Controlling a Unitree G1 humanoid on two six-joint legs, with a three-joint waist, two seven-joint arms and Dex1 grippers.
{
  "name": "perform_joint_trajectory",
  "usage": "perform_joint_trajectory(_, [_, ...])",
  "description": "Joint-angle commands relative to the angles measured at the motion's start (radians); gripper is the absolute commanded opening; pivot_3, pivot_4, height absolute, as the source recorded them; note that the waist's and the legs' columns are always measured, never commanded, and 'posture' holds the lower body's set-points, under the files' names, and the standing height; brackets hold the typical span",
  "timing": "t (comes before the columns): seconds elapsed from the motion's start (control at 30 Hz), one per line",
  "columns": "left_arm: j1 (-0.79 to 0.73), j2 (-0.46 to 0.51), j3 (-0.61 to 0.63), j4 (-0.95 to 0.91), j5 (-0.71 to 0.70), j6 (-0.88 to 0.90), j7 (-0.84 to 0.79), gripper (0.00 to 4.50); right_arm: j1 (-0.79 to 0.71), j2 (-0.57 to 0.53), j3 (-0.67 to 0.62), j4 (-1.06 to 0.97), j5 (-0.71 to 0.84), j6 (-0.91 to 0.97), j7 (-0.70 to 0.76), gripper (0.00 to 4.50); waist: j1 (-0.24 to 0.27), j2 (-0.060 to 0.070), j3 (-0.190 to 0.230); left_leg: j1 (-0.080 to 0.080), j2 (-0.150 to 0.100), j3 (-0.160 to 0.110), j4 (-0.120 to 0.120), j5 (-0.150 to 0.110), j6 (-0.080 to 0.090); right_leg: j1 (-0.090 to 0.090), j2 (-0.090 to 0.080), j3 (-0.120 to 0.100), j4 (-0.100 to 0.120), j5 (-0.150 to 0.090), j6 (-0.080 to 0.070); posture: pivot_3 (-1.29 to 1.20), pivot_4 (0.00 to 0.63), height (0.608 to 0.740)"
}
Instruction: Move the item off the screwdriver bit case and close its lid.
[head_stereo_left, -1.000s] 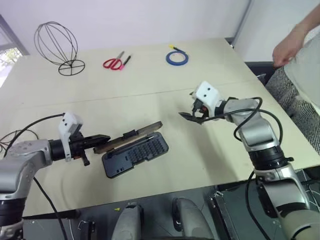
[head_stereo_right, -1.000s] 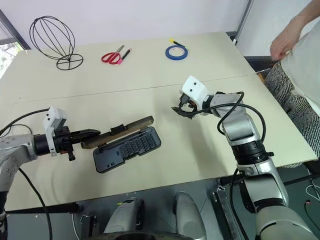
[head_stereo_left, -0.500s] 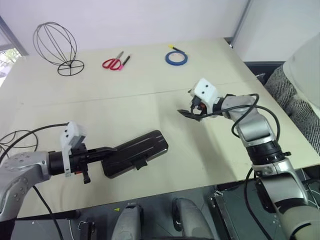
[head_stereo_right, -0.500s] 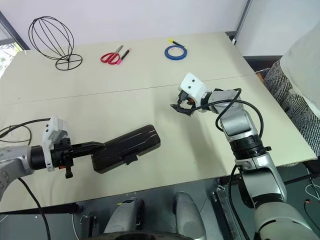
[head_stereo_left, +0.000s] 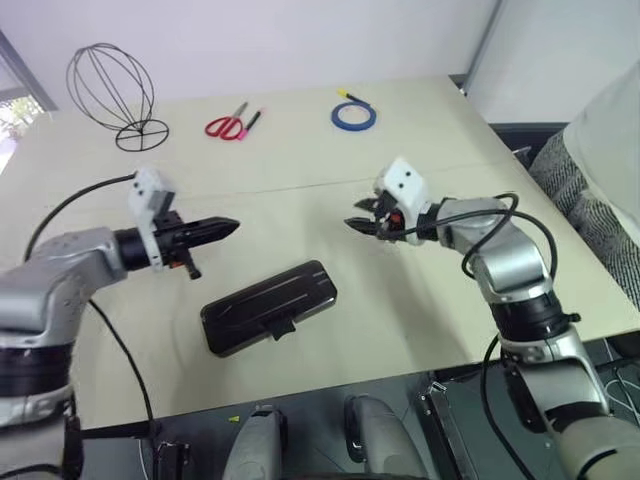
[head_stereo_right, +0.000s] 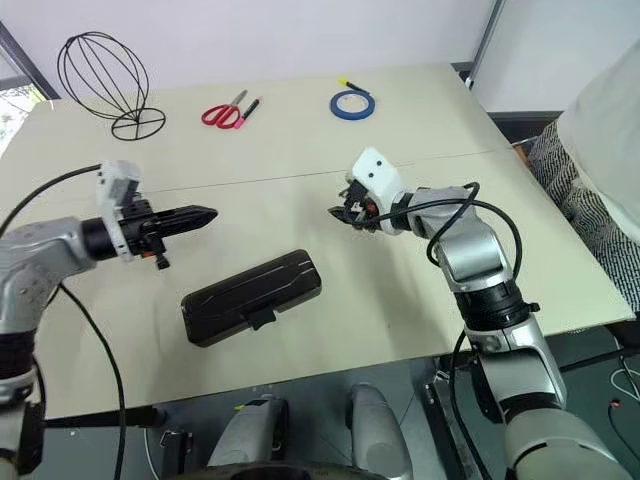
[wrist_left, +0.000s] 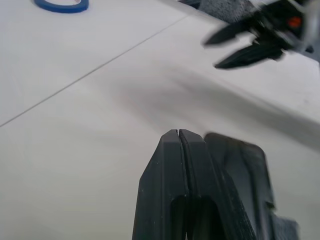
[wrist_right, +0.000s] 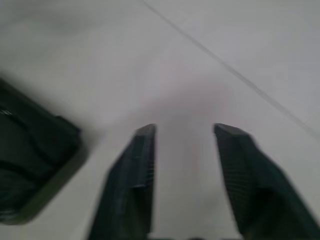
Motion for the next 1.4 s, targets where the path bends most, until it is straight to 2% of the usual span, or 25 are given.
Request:
perform_joint_trajectory(0.03, [-0.069,-0.023,-0.115,0.101,0.114,-0.108,-0.045,0.00,0.007,0.042,-0.052,-0.137,0.162,0.211,0.019,0.08,0.001,0.000,0.000,0.000,0.000,0.000,0.000,0.000,0.000,0.000,0.000,0.000,0.000,0.000,0.000,0.00,0.150,0.740])
perform_joint_trajectory(0.2, [-0.133,-0.025,-0.224,0.275,0.224,-0.215,-0.153,0.00,0.008,0.188,-0.096,-0.300,0.394,0.608,-0.014,0.08,-0.002,0.000,0.000,0.001,0.001,0.000,0.000,-0.001,0.001,-0.001,0.002,0.001,0.001,0.000,0.000,0.00,0.150,0.740])
perform_joint_trajectory(0.33, [-0.202,-0.047,-0.277,0.407,0.296,-0.279,-0.210,0.00,0.020,0.286,-0.088,-0.336,0.485,0.785,-0.070,0.08,0.005,0.000,0.000,-0.001,0.001,-0.002,0.001,-0.001,0.001,-0.001,0.001,-0.001,0.002,0.000,0.000,0.00,0.150,0.740])
perform_joint_trajectory(0.43, [-0.212,-0.056,-0.296,0.457,0.332,-0.318,-0.239,0.00,0.054,0.310,-0.049,-0.306,0.524,0.798,-0.124,0.08,0.005,0.000,0.000,-0.001,0.000,-0.001,0.002,-0.001,0.001,-0.001,0.000,-0.001,0.001,0.000,0.000,0.00,0.150,0.740])
perform_joint_trajectory(0.57, [-0.204,-0.074,-0.303,0.443,0.345,-0.305,-0.262,0.00,0.093,0.280,0.017,-0.288,0.568,0.798,-0.159,0.08,0.003,0.000,0.000,-0.002,0.000,-0.001,0.001,-0.001,0.001,-0.001,0.000,-0.001,0.001,0.000,0.000,0.00,0.150,0.740])
perform_joint_trajectory(0.73, [-0.190,-0.084,-0.309,0.411,0.360,-0.300,-0.274,0.00,0.110,0.255,0.120,-0.242,0.509,0.770,-0.231,0.08,-0.004,0.000,0.000,-0.001,0.000,-0.001,0.001,-0.001,0.001,-0.001,0.000,-0.001,0.001,0.000,0.000,0.00,0.150,0.740])
perform_joint_trajectory(1.1, [-0.149,-0.089,-0.307,0.351,0.368,-0.292,-0.278,0.00,0.080,0.278,0.082,-0.184,0.525,0.764,-0.260,0.08,-0.002,0.000,0.000,-0.001,0.000,-0.001,0.001,-0.001,0.001,-0.001,0.001,-0.001,0.001,0.000,0.000,0.00,0.150,0.740])
perform_joint_trajectory(1.4, [-0.164,-0.126,-0.308,0.387,0.388,-0.318,-0.270,0.00,0.061,0.174,0.102,-0.261,0.608,0.761,-0.177,0.08,-0.001,0.000,0.000,-0.001,0.000,-0.001,0.001,-0.001,0.002,-0.001,0.001,-0.001,0.001,0.000,0.000,0.00,0.150,0.740])
